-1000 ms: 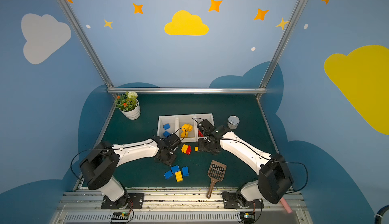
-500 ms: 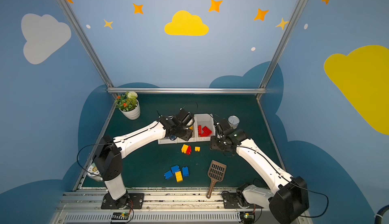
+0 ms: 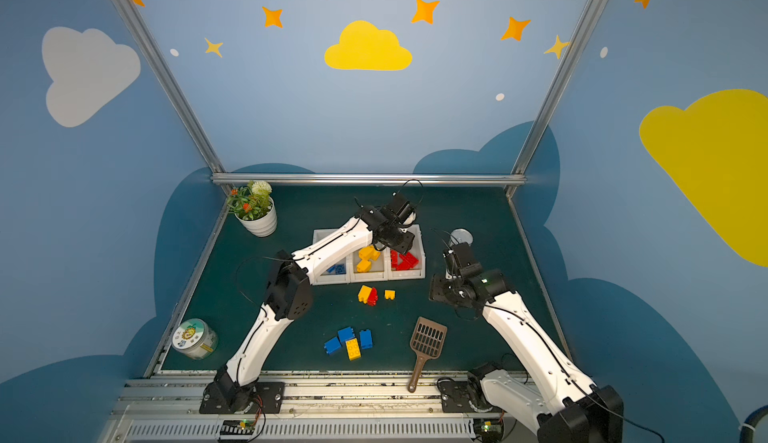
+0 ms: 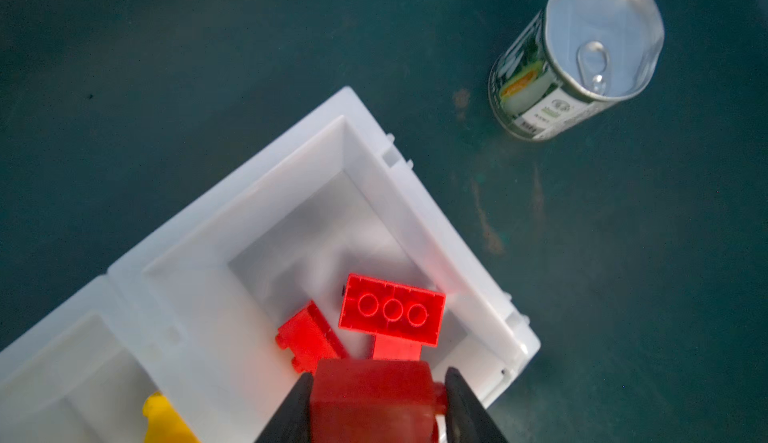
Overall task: Sort the legos into containers by color
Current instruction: 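Carry the red brick with the left gripper over the farthest compartment and release, then lower the right gripper toward a red brick in the pile while the left arm withdraws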
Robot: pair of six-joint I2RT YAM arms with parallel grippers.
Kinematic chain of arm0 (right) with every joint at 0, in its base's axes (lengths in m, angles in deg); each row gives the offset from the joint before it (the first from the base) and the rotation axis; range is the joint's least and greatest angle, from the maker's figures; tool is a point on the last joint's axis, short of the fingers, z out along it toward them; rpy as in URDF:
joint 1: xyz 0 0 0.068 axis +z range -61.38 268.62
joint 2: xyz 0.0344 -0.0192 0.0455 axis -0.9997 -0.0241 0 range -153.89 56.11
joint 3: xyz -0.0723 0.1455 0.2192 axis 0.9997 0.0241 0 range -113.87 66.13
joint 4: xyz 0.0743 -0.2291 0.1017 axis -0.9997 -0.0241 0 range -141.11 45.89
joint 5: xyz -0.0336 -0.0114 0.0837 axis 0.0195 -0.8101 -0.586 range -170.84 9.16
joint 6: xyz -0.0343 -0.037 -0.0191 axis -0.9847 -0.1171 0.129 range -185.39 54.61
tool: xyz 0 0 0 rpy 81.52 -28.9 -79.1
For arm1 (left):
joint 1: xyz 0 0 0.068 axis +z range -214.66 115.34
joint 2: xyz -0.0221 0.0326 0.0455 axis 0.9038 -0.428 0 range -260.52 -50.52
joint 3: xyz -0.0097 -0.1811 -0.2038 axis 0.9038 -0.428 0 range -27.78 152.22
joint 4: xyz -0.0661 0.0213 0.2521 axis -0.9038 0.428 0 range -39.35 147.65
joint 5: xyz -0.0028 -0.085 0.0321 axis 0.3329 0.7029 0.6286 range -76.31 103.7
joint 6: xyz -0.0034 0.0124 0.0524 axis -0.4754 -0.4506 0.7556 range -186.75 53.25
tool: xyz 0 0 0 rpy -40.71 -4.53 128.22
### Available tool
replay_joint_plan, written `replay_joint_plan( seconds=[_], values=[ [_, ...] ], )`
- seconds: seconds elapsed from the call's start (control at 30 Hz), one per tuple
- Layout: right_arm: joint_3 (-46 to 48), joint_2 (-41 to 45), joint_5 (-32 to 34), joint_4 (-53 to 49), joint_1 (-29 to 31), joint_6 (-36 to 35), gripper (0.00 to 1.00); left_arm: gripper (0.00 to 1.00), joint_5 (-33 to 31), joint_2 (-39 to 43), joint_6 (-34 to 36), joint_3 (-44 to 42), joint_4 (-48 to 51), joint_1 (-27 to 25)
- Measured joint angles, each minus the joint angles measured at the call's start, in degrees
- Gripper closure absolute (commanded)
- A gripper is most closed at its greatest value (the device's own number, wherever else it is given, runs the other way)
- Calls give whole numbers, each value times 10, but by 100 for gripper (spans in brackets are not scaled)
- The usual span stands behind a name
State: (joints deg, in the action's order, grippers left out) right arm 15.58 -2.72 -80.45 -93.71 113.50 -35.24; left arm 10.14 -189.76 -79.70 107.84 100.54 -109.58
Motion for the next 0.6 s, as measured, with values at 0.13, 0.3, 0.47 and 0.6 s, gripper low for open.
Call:
replay_joint_plan(
  seconds=[0.13,0.3,0.47,0.6],
  values=[
    [26,33,6,11,0,3,34,30,12,-4,-3,15,12,2],
    [55,78,11,30,0,5,34,28,22,21,-4,-29,3,3],
    [55,75,6,38,0,5,34,27,37,116,-15,-173,-46,13],
    [55,55,-15,46,0,5,34,26,47,231,-30,-318,-105,32]
  ],
)
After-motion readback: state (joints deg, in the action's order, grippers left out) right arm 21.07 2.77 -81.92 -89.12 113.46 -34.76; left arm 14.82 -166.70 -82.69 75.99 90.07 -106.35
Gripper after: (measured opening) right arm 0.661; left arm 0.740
